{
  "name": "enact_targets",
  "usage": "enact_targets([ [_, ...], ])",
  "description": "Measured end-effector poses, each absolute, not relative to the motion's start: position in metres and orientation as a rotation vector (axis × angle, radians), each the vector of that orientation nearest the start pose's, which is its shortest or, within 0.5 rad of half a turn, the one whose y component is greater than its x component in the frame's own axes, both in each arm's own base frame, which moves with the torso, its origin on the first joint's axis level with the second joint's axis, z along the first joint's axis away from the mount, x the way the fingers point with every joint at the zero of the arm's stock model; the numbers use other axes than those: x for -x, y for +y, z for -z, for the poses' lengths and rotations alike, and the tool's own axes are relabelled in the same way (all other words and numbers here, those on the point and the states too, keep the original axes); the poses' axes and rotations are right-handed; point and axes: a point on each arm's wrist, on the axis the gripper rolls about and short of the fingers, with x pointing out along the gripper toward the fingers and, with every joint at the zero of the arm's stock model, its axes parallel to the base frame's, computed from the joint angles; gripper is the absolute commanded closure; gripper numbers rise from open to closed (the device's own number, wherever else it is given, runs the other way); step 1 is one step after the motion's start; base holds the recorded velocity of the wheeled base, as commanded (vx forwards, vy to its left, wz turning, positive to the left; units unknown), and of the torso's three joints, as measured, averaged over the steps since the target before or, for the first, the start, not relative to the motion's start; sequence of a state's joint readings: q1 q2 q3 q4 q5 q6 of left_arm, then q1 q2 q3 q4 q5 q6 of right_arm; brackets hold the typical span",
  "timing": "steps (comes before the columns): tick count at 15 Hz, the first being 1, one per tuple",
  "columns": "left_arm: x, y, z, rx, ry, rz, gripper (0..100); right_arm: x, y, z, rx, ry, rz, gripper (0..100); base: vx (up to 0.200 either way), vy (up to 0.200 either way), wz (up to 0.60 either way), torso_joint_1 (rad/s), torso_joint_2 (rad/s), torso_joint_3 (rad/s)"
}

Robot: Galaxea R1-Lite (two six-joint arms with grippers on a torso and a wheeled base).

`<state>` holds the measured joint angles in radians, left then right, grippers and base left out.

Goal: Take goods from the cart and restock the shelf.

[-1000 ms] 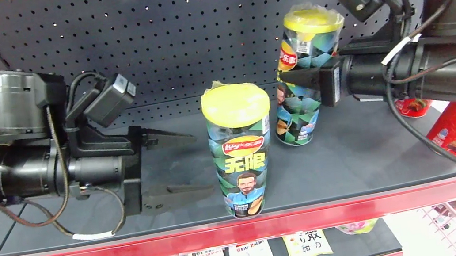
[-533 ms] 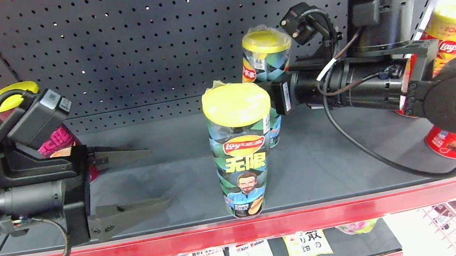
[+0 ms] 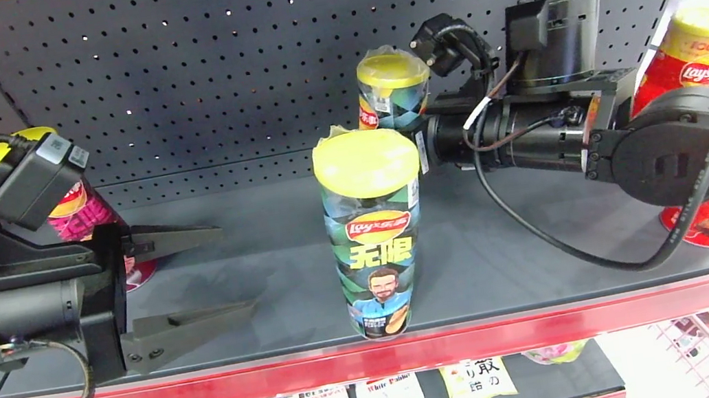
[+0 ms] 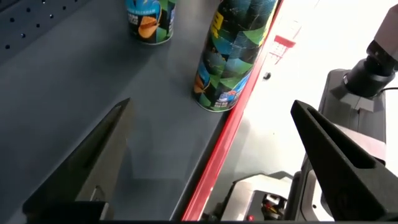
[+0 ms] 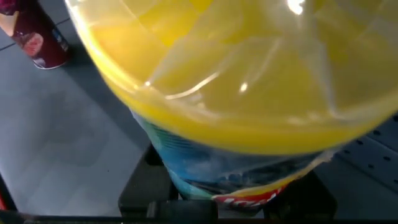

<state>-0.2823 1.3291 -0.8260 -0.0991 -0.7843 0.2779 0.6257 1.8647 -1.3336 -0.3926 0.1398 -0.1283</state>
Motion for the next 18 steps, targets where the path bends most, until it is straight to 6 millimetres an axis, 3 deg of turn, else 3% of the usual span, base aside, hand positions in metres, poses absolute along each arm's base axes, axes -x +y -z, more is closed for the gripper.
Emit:
enact_targets([
  [3, -0.193, -0.073, -0.236, -0.143, 0.259, 1.099, 0, -0.304, 0.226, -0.248, 0.156, 0.093, -0.775, 100, 0.0, 0.0, 0.0, 0.0, 0.0, 0.0],
  [4, -0.193, -0.073, -0.236, -0.142, 0.259, 1.099, 0, -0.304, 0.226, -0.247, 0.156, 0.095, -0.776, 0, 0.0, 0.0, 0.0, 0.0, 0.0, 0.0],
  [10, -0.194, -0.073, -0.235, -0.141, 0.263, 1.099, 0, -0.293, 0.229, -0.249, 0.081, 0.129, -0.774, 0, 0.0, 0.0, 0.0, 0.0, 0.0, 0.0],
  [18, -0.196, -0.074, -0.233, -0.143, 0.27, 1.104, 0, -0.267, 0.195, -0.242, 0.087, 0.181, -0.742, 0, 0.0, 0.0, 0.0, 0.0, 0.0, 0.0],
])
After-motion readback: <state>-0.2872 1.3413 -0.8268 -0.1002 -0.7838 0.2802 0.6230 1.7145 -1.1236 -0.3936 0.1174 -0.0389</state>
